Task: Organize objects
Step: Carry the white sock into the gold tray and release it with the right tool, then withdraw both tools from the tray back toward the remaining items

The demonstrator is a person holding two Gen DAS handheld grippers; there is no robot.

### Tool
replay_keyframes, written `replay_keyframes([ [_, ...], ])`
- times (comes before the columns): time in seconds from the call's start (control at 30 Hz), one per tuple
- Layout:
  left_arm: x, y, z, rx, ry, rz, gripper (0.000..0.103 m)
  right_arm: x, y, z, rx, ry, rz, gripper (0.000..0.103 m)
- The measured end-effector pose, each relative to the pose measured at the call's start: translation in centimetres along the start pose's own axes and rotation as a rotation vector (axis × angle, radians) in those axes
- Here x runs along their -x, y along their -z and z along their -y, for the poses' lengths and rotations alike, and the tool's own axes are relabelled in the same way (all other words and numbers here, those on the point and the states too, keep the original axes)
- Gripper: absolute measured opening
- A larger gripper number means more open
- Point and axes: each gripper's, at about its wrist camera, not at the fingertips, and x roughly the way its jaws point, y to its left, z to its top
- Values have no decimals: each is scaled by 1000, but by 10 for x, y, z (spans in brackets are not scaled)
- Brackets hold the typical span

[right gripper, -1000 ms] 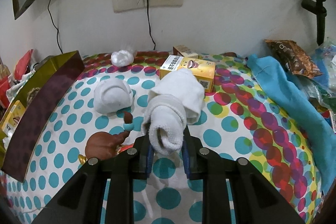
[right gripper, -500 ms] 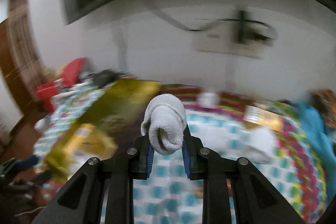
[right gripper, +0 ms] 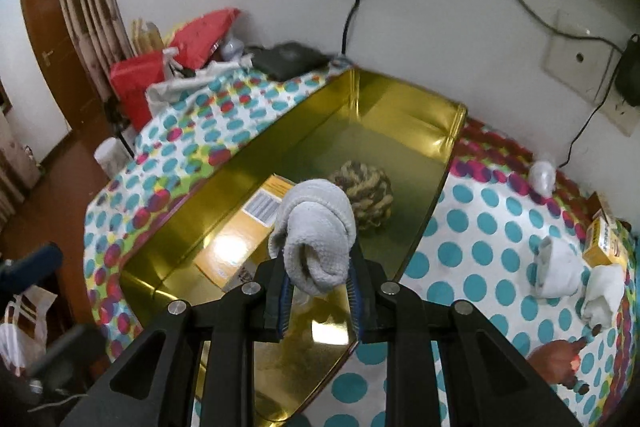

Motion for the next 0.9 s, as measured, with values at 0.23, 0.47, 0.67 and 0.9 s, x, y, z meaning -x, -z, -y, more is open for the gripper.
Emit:
replay_keyframes([
  [0.23,1,1,-8,41,63,35,78,-27,-13,17,-11,7,-45,22],
  [0.47,-9,2,-6,24,50,-16,78,-40,-22,17,9,-10,-56,24],
  [0.67,-8,-2,3,8,97,-11,78,-36,-13,27,24,-43,-52,28],
  [0.9,-9,-6,23,-30,180,-9,78,2,-19,21,31,-80,121,66],
])
